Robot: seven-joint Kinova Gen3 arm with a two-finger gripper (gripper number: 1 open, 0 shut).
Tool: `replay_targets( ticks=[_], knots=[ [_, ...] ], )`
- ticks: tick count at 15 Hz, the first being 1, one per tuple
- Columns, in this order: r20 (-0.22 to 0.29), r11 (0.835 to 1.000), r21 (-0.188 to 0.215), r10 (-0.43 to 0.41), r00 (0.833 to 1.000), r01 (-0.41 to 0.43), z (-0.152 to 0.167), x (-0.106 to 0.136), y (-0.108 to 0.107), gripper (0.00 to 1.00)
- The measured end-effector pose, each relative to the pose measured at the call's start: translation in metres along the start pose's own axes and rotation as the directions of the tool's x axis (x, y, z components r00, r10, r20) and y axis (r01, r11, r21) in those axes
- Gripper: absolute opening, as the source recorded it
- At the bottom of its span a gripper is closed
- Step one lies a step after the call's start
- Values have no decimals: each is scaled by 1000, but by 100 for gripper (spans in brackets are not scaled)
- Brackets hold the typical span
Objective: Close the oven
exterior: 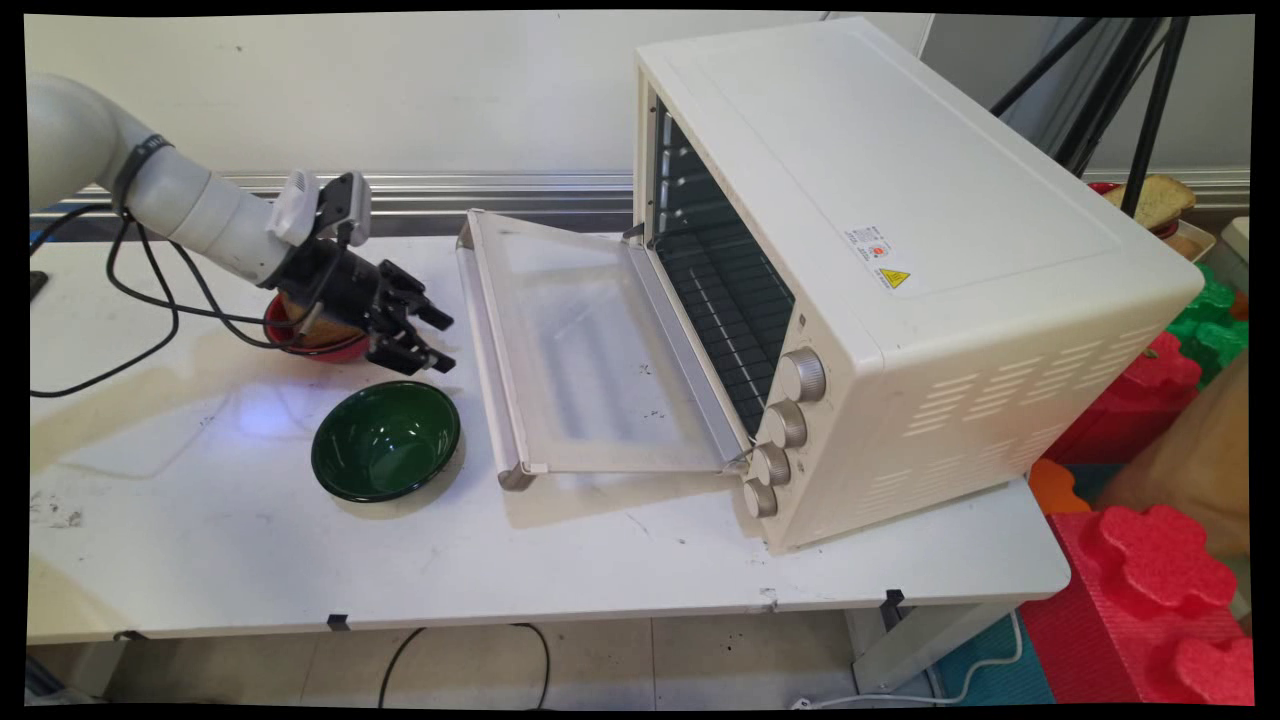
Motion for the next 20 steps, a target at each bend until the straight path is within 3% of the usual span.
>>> replay_targets(
  ticks=[8, 20],
  knots=[
    [-36, 1000, -8, -17, 999, 17, 17, 7, 3, 0],
    [-201, 1000, -2, -4, 980, 4, 16, 37, 2, 0]
  ],
)
